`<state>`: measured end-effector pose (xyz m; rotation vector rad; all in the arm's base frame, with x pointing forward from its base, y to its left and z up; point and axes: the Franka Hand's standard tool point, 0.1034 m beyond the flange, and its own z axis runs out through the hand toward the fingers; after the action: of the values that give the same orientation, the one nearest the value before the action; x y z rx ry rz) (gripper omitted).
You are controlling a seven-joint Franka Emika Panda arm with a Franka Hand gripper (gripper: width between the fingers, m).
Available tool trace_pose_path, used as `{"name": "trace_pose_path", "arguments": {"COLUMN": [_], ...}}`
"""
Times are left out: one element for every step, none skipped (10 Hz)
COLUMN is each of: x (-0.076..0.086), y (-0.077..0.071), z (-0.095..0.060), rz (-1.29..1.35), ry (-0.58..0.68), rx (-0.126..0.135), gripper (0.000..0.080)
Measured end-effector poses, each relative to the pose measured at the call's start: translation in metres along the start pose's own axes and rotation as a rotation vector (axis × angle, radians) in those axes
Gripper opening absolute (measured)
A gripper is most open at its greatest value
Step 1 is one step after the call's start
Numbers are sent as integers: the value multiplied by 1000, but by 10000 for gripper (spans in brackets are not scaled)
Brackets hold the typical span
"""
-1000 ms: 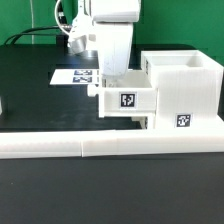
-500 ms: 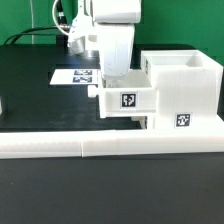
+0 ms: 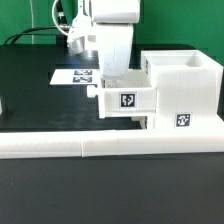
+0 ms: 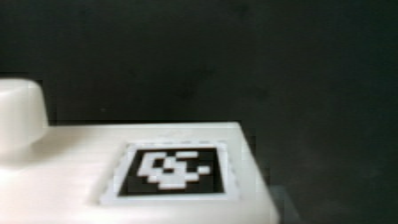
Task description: Assemble drawer
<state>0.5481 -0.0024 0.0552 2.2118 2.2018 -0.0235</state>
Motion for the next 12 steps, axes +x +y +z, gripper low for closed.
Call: {"name": "trace_pose_path", "arguments": {"x": [1,1,2,4,4,5,4,4,4,6,7,9], "y": [0,0,1,1,1,1,1,1,1,1,1,2], "z": [0,0,-1,-1,-1,-1,-1,-1,-1,-1,-1,-1], "rz": [-6,-9,-4,0,7,13,14,14,14,12,9,10], "ry": [-1,-2,-2,-1,0,0,0,0,0,1,2,4], "rx": [-2,-2,-4,-6,-6,-6,-6,-6,-6,-8,-9,-17], "gripper": [42,42,42,42,42,42,42,42,42,42,42,42]}}
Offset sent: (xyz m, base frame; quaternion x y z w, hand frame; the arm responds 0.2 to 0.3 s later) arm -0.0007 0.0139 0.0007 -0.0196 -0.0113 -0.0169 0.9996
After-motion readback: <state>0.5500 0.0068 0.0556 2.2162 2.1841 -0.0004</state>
